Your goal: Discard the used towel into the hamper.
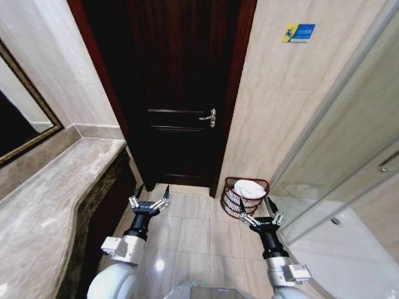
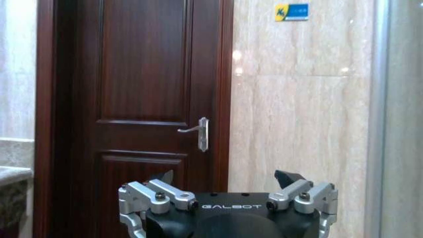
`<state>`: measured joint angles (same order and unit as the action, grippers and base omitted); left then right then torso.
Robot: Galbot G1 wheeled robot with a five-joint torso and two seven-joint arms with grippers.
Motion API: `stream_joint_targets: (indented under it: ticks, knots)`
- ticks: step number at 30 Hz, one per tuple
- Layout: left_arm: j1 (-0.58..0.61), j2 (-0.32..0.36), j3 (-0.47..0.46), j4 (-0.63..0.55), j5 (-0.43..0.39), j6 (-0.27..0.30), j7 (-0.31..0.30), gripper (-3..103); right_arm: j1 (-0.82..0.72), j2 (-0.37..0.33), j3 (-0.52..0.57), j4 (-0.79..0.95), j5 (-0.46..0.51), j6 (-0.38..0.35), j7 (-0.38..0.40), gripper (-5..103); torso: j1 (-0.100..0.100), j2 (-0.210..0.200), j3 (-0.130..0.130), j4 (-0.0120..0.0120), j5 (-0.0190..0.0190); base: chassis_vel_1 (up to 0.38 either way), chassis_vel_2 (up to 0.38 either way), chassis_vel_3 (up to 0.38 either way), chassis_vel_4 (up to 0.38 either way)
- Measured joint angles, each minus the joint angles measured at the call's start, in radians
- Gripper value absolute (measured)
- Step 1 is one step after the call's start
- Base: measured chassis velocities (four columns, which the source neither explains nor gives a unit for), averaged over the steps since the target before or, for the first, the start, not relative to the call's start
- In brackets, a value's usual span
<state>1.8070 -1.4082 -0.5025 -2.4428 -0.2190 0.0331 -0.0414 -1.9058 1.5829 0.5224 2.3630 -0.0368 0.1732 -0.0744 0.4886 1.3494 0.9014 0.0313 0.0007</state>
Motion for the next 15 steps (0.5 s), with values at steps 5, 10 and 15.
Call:
stream_joint_targets:
  ticks: [5,10,15]
  knots:
    - [0.000,0.000,0.000,0.000,0.000,0.000,0.000,100,0.000,0.000,0.000,0.000,0.000,0.000,0.000,100,-0.001,0.000,0.000,0.0002,-0.0002,0.180,-0.175,-0.172,0.184]
    - [0.000,0.000,0.000,0.000,0.000,0.000,0.000,100,0.000,0.000,0.000,0.000,0.000,0.000,0.000,100,0.001,0.000,0.000,0.0002,-0.0005,0.087,-0.114,-0.089,0.084]
    - [0.000,0.000,0.000,0.000,0.000,0.000,0.000,100,0.000,0.000,0.000,0.000,0.000,0.000,0.000,100,0.001,0.000,0.000,0.0001,-0.0006,0.103,-0.115,-0.118,0.115]
